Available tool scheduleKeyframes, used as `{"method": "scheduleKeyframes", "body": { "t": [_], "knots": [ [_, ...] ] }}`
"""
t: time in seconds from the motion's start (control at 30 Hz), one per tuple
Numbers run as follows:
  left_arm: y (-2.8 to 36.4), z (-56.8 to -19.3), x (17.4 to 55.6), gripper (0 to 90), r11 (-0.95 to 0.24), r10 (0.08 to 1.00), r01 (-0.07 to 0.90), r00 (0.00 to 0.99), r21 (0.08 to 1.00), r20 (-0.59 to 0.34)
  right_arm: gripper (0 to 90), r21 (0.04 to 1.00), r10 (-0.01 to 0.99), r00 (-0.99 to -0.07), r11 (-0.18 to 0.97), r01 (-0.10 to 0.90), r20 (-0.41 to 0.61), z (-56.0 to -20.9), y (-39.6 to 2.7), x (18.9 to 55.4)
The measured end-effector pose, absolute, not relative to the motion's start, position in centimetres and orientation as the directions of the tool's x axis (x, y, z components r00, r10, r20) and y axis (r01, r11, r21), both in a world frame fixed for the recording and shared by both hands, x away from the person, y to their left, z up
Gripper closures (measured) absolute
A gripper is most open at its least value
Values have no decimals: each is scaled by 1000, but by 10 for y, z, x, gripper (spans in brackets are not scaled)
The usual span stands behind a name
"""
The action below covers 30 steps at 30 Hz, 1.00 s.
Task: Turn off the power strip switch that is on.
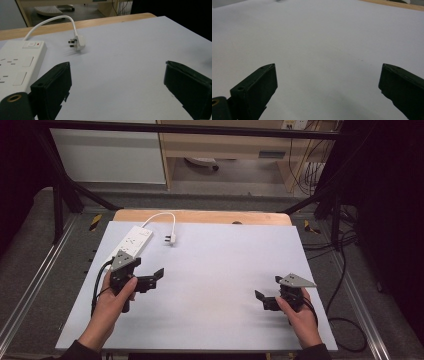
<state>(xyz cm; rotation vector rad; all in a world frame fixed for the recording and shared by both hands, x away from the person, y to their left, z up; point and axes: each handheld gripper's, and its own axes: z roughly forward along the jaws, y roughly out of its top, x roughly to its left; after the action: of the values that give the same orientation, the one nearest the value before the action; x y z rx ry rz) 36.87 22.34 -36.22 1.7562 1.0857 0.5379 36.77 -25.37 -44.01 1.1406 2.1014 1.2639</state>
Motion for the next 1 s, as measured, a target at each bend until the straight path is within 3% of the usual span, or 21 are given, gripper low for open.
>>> {"method": "scheduleKeyframes", "body": {
  "t": [1.0],
  "knots": [
    [252,-376,318,69,-154,845,404,527,902,-92,25,870,824,-565,247,427,43,-441,-253,368]
  ]
}}
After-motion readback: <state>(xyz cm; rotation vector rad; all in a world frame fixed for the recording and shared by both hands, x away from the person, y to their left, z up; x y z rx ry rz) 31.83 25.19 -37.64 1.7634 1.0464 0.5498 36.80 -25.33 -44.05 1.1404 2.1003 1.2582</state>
